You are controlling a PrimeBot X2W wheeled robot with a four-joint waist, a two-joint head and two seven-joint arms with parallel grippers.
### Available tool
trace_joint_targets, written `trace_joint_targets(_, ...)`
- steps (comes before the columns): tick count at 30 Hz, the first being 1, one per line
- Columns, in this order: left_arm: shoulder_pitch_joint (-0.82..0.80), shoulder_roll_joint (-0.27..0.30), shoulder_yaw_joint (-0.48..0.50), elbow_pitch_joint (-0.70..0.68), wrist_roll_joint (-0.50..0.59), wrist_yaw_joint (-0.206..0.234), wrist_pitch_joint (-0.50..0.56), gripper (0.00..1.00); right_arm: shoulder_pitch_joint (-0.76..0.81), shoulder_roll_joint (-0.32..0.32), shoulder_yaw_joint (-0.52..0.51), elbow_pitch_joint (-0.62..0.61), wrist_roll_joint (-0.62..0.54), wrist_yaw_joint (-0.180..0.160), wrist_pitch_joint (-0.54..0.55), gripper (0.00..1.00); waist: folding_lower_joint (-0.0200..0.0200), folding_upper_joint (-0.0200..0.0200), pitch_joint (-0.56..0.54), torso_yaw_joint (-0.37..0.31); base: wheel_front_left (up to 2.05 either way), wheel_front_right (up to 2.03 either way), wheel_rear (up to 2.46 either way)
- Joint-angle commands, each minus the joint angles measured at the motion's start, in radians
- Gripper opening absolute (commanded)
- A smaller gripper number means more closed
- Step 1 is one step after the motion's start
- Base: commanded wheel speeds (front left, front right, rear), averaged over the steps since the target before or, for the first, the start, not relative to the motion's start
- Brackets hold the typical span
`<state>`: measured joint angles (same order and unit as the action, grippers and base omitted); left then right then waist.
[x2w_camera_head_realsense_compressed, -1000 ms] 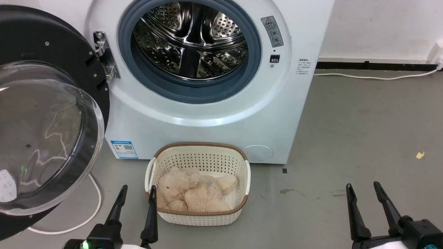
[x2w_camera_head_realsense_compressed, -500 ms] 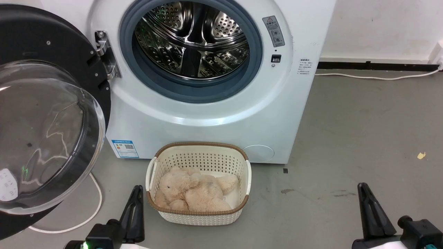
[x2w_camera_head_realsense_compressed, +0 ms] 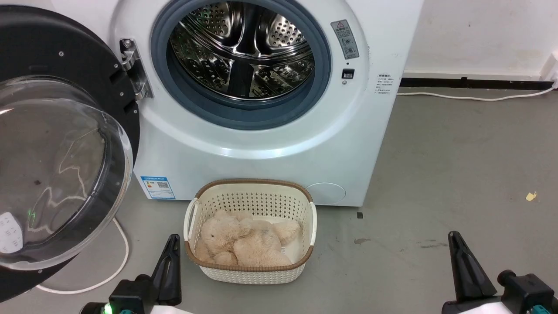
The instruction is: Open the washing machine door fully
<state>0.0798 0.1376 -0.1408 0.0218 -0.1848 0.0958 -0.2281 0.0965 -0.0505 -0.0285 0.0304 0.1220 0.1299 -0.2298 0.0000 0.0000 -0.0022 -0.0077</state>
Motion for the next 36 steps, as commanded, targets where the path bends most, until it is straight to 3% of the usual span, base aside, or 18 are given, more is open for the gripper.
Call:
trace_joint_targets(1,-0.010,-0.005,0.007,-0.002,0.009,-0.004,0.005,0.00,-0.011,0.000,0.001,-0.003,-0.010,0.000,0.006,0.00,0.0000,0.0000,0.000,0.000,0.00,0.00,0.00)
trace_joint_targets(36,-0.032,-0.032,0.050,-0.008,0.066,-0.033,0.077,0.00,-0.039,0.000,0.010,-0.012,-0.046,0.000,0.078,0.00,0.0000,0.0000,0.001,0.003,0.00,0.00,0.00)
